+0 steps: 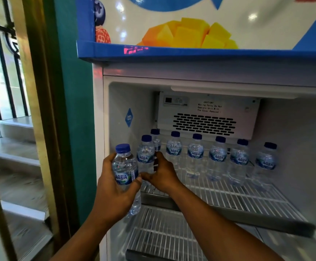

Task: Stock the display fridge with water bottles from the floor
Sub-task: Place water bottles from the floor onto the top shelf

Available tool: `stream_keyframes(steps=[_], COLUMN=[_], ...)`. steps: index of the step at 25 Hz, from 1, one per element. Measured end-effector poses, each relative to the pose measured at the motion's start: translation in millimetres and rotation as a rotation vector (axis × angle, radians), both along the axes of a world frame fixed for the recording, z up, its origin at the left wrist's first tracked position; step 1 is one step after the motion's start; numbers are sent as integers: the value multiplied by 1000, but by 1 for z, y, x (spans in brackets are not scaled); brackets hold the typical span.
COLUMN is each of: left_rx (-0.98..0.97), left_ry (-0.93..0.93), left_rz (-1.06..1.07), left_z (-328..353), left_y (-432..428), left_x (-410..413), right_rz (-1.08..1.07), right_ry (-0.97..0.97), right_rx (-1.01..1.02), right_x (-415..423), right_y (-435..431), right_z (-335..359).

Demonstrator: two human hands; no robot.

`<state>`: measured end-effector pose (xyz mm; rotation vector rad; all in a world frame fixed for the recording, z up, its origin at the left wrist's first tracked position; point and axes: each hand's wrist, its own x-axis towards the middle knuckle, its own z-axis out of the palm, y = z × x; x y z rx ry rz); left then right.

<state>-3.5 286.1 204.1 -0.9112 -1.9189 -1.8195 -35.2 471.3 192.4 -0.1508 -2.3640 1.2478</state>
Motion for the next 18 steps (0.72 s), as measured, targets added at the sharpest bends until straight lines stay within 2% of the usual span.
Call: stream_keyframes(steps=[5,8,9,11,13,15,18], left_rx=[-28,-18,-12,-5,5,-15,-100], left_ry=[-10,-44,-55,-79,-119,-164,-230], left_rz=[-41,-78,-98,-154,-231,-306,-405], left_z=[4,9,11,16,25,35,44], left_y=[5,12,16,25,36,46,54], left_x=[2,3,3,5,5,2,-8], right_rz=[-4,-59,-2,260,396,293,199], right_ry=[-141,-28,9,0,-54,-26,31], right_rx=[-8,-189,-224,-225,-102,-24,-52], right_x=[17,48,61,87,104,105,98], right_y=[4,12,15,16,9,6,14], right_z=[9,26,31,39,45,48,42])
